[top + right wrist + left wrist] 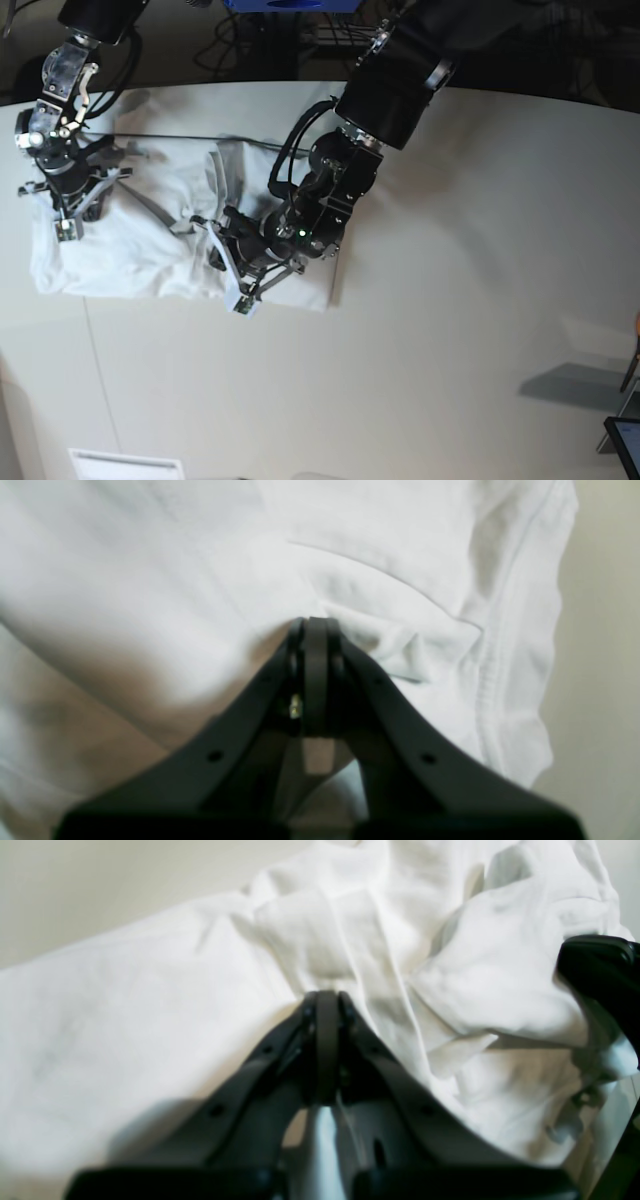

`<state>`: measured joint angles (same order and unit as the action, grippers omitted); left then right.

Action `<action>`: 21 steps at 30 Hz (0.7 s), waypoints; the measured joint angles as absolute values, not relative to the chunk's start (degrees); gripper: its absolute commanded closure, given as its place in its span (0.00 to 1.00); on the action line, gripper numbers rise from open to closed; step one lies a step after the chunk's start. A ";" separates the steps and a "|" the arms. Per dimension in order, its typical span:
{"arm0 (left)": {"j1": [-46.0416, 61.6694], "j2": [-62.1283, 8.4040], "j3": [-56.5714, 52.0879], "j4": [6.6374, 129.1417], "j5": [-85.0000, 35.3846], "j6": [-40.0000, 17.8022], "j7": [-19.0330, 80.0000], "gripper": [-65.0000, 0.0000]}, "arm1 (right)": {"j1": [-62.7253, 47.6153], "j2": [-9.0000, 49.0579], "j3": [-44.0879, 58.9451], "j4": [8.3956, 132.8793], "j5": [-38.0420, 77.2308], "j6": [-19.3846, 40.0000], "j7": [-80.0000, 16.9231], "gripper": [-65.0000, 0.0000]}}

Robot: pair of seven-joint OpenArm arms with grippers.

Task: Fold the T-shirt properly
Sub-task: 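Lay the folded side down and smooth it with the left gripper, then open the left gripper and lift it away from the shirt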

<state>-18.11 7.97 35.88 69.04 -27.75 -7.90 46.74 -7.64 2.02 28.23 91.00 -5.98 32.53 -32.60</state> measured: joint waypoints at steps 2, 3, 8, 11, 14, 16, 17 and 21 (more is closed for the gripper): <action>-17.04 7.94 35.90 72.47 -28.12 -7.88 47.05 1.00 | -7.64 2.02 28.23 91.00 -6.00 32.53 -32.58 0.98; -16.69 7.97 35.92 74.26 -28.23 -7.92 47.13 1.00 | -7.66 2.02 28.23 91.00 -6.00 32.53 -32.60 0.98; -15.00 8.03 35.90 83.09 -28.05 -7.94 50.52 1.00 | -7.66 2.02 28.23 91.00 -6.00 32.53 -32.58 0.98; -13.15 5.63 36.01 86.98 -28.56 -6.83 51.90 1.00 | -7.66 2.02 28.23 91.00 -5.98 32.56 -32.60 0.98; -10.20 1.98 35.77 90.63 -27.83 0.10 52.69 1.00 | -7.68 2.02 28.23 91.02 -6.00 32.53 -32.60 0.98; -8.67 -0.30 35.64 93.47 -27.42 1.61 52.77 1.00 | -7.66 2.02 28.23 91.00 -6.02 32.53 -32.62 0.98; -8.14 -1.26 35.64 94.65 -27.73 1.56 52.60 1.00 | -7.68 2.02 28.23 91.00 -6.00 32.53 -32.58 0.98; -6.94 -2.63 35.68 94.76 -28.29 1.50 52.23 1.00 | -7.66 2.02 28.23 91.00 -6.00 32.53 -32.60 0.98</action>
<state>-6.94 -2.63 35.68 94.76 -28.29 1.50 52.23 -7.66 2.02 28.23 91.00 -6.00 32.53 -32.60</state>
